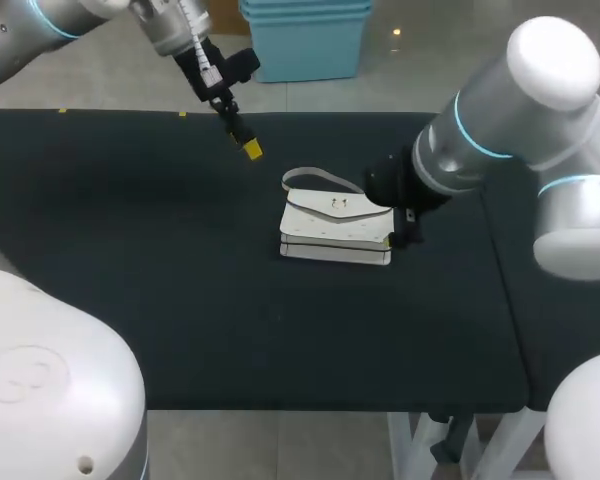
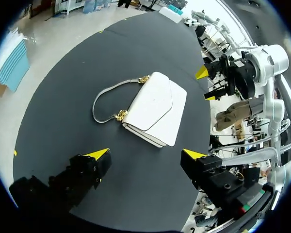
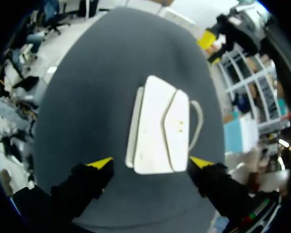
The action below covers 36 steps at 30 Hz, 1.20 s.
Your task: Pick up the bag, open it, inspect its contents, close it, and place it on the opposite side
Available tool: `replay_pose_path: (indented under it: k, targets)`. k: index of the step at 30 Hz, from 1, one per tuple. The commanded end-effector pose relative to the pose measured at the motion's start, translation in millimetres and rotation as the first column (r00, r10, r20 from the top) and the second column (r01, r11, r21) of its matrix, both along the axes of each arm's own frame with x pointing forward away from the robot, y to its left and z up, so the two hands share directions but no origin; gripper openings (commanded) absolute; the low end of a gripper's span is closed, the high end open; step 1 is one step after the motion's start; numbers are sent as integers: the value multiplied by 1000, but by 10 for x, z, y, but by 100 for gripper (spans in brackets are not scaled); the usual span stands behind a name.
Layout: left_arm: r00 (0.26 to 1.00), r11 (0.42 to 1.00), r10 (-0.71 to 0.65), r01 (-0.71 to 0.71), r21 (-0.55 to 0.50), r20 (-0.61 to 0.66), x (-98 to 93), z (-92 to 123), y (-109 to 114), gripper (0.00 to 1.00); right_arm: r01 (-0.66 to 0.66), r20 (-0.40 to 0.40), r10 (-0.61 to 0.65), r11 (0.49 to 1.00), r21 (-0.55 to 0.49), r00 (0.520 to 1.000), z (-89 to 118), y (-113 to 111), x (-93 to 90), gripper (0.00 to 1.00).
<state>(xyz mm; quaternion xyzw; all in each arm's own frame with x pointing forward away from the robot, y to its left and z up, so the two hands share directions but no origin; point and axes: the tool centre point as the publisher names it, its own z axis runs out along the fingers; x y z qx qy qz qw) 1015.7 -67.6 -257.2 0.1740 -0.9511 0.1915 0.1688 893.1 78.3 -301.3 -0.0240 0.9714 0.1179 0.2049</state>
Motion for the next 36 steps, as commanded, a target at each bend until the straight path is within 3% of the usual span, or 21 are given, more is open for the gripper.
replay_pose_path:
  k: [1,7,8,15,22,26,31,36]
  targets:
    - [962,992,-127,122,33,241,-102,31,-4,100,36,18,-36,999,-24,999,-193,139,34,100]
    - [962,992,-127,122,33,241,-102,31,-4,100,34,-6,-34,999,6,999,-363,205,-1,100]
    - [946,989,-145,142,32,290,-110,-1,-31,100,37,-6,-37,999,5,999,-395,215,-2,100]
    - [723,896,-390,441,53,570,-166,-268,-210,100,47,17,-47,999,15,999,-485,209,2,100]
    - [728,889,-405,455,52,554,-154,-278,-256,100,59,60,-59,998,8,996,-638,128,69,100]
    - [728,889,-405,455,52,554,-154,-278,-256,100,63,78,-63,998,3,995,-707,92,139,85]
    - [627,826,-477,560,69,616,-192,-372,-335,100,70,97,-69,998,-8,993,-760,97,210,51]
    - [605,802,-497,594,63,622,-166,-432,-384,100,73,111,-71,997,-12,991,-757,92,221,42]
